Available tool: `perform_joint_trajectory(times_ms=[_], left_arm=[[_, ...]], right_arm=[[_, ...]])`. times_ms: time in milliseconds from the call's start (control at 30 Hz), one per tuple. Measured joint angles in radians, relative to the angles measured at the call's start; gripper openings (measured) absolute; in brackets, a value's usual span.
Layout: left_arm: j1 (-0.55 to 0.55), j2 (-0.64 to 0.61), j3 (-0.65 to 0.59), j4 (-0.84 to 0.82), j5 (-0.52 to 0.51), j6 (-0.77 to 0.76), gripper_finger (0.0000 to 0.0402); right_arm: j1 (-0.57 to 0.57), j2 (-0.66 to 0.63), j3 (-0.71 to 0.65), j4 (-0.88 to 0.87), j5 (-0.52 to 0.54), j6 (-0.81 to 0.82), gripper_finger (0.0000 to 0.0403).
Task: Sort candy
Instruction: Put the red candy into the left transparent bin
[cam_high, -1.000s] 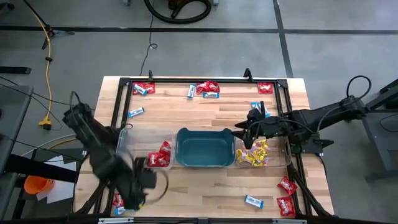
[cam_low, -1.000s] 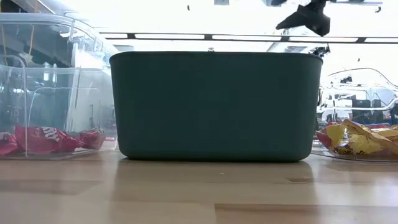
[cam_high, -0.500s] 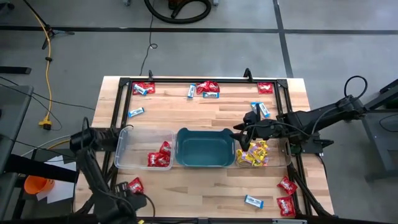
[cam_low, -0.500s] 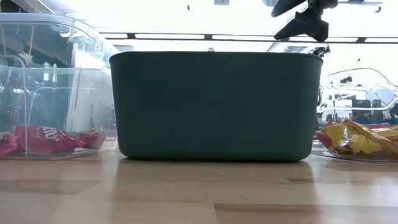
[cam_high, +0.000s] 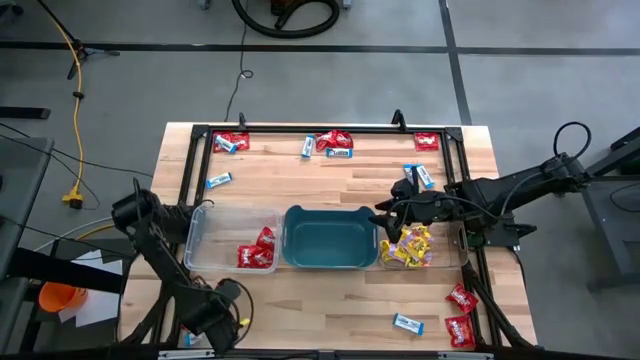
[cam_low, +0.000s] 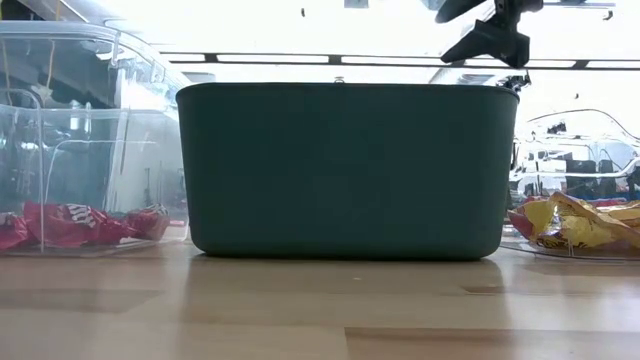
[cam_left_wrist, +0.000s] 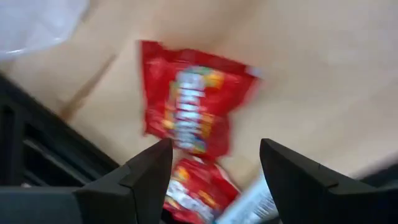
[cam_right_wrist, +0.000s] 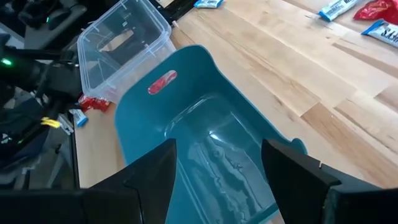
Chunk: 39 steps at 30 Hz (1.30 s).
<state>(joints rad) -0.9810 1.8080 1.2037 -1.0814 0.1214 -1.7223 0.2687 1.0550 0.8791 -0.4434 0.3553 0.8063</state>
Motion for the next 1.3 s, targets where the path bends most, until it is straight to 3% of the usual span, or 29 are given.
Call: perform_joint_trajectory(times_ms=[367,467,633,767,833,967,1100,1200,1300], left_arm=[[-0.005,-0.002,-0.146,0.219,0.020,0.016,0.0223],[-0.006,-0.003,-0.153,0.273,0.028,0.085,0.0180],[0.005,-0.098,-0.137,0.308,0.081,0.220,0.0027],[0.015,-0.264,-0.118,0.323,0.060,0.348,0.0021],[0.038,-0.366,-0.098,0.368,0.009,0.437,0.0018],[0.143,-0.562,-0.072,0.429,-0.233,0.596,0.0003],[0.281,-0.705,-0.026,0.360,-0.431,0.756,0.0000],[0.352,-0.772,-0.008,0.200,-0.499,0.824,0.0000],[0.389,-0.805,-0.018,0.066,-0.500,0.823,0.0000]], right_arm=[[0.000,0.000,0.000,0.001,0.001,0.008,0.0231],[0.000,0.000,0.000,0.001,0.002,0.008,0.0231],[0.000,0.000,0.000,0.001,0.014,0.005,0.0231],[-0.001,0.000,0.000,0.000,0.017,-0.001,0.0231],[0.000,0.000,0.000,-0.001,0.016,-0.002,0.0231],[0.000,0.000,0.000,0.000,0.016,-0.002,0.0231],[0.000,0.000,0.000,0.000,0.017,-0.002,0.0231],[0.000,0.000,0.000,0.000,0.016,0.000,0.0231],[0.000,0.000,0.000,0.000,0.016,0.001,0.0231]])
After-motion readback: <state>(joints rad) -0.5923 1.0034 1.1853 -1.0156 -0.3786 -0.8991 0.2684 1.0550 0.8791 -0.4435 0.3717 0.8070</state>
